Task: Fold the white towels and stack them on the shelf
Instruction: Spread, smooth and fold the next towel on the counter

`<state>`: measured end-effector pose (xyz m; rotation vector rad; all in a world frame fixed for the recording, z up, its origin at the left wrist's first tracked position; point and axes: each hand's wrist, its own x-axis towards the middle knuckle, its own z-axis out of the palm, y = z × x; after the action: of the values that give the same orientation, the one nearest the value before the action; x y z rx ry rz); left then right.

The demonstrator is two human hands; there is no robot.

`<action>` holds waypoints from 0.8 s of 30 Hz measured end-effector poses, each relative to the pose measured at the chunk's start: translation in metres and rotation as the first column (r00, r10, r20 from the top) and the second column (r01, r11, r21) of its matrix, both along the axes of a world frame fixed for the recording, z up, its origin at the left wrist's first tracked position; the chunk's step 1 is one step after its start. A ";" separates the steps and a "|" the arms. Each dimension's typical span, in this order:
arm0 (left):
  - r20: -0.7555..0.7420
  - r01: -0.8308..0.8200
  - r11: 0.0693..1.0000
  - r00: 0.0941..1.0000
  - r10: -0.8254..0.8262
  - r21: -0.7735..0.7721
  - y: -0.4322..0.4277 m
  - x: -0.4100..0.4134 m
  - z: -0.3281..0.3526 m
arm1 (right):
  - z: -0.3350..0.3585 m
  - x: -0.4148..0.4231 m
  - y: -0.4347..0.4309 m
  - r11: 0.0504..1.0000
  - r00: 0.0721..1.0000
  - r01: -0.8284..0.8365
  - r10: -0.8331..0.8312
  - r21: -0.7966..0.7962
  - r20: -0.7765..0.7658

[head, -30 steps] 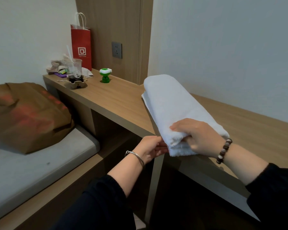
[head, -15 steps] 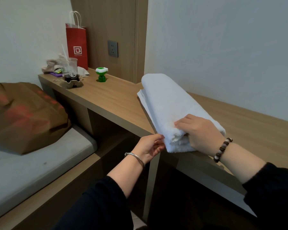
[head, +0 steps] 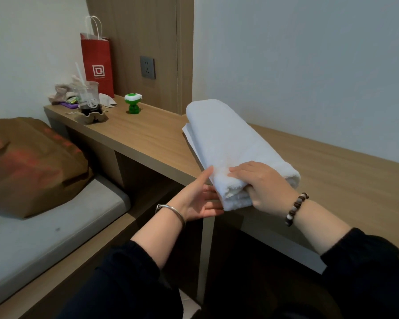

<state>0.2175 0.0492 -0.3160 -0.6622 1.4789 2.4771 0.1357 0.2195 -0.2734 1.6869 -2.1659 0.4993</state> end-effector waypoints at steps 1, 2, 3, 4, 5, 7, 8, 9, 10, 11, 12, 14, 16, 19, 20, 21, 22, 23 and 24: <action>0.013 0.016 0.999 1.000 -0.015 -0.031 0.001 0.000 0.004 | 0.000 0.000 0.002 1.000 0.999 0.007 -0.007 0.013 0.040; 0.023 0.013 0.998 1.000 -0.012 -0.056 0.004 -0.001 0.007 | 0.000 0.000 0.004 0.999 0.996 0.008 -0.011 0.031 0.084; 0.030 -0.004 0.998 1.000 0.006 -0.068 0.007 -0.001 0.010 | -0.001 -0.001 0.007 0.999 0.991 0.007 -0.012 0.045 0.131; 0.032 -0.027 0.997 0.999 0.029 -0.075 0.009 -0.002 0.012 | -0.002 -0.003 0.011 0.998 0.984 0.013 -0.023 0.053 0.174; 0.031 -0.046 0.995 0.998 0.049 -0.083 0.011 -0.004 0.013 | -0.001 -0.005 0.015 0.998 0.980 0.037 -0.047 0.058 0.194; 0.027 -0.081 0.992 0.996 0.084 -0.093 0.013 -0.006 0.015 | -0.003 -0.016 0.028 0.980 0.977 0.170 -0.182 0.101 0.115; 0.021 -0.107 0.990 0.994 0.109 -0.094 0.013 -0.007 0.016 | -0.005 -0.022 0.036 0.951 0.954 0.281 -0.291 0.126 0.068; 0.015 -0.138 0.986 0.990 0.140 -0.096 0.014 -0.008 0.016 | -0.007 -0.028 0.044 0.912 0.914 0.388 -0.399 0.129 0.076; 0.010 -0.170 0.980 0.985 0.171 -0.100 0.014 -0.008 0.015 | -0.010 -0.031 0.052 0.879 0.869 0.463 -0.475 0.111 0.138; 0.007 -0.198 0.975 0.980 0.200 -0.105 0.014 -0.008 0.014 | -0.013 -0.033 0.057 0.867 0.836 0.493 -0.496 0.075 0.237; 0.003 -0.224 0.969 0.974 0.226 -0.108 0.013 -0.008 0.013 | -0.017 -0.034 0.060 0.872 0.820 0.488 -0.472 0.034 0.324; -0.005 -0.255 0.961 0.967 0.256 -0.108 0.010 -0.008 0.012 | -0.025 -0.031 0.059 0.891 0.821 0.452 -0.401 -0.034 0.408; 0.003 -0.262 0.959 0.965 0.264 -0.108 0.008 -0.008 0.011 | -0.030 -0.026 0.051 0.896 0.819 0.438 -0.363 -0.077 0.444; 0.023 -0.232 0.965 0.971 0.237 -0.120 0.008 -0.006 0.012 | -0.033 -0.014 0.034 0.882 0.855 0.458 -0.404 -0.110 0.326; 0.036 -0.215 0.969 0.975 0.221 -0.124 0.007 -0.005 0.012 | -0.034 -0.010 0.028 0.871 0.868 0.479 -0.451 -0.109 0.208; 0.053 -0.195 0.973 0.978 0.202 -0.122 0.006 -0.004 0.012 | -0.035 -0.006 0.022 0.859 0.866 0.499 -0.489 -0.111 0.104; 0.073 -0.171 0.979 0.981 0.180 -0.112 0.004 -0.003 0.013 | -0.035 -0.003 0.018 0.846 0.855 0.519 -0.517 -0.125 0.049; 0.092 -0.143 0.985 0.984 0.152 -0.098 0.002 -0.002 0.013 | -0.035 -0.001 0.014 0.830 0.842 0.536 -0.537 -0.153 0.039; 0.106 -0.113 0.990 0.987 0.122 -0.087 0.001 -0.001 0.013 | -0.034 0.001 0.011 0.814 0.832 0.550 -0.552 -0.186 0.044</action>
<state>0.2162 0.0498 -0.3033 -0.9123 1.5468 2.4301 0.1362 0.2301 -0.3077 0.8853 -2.3667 0.5019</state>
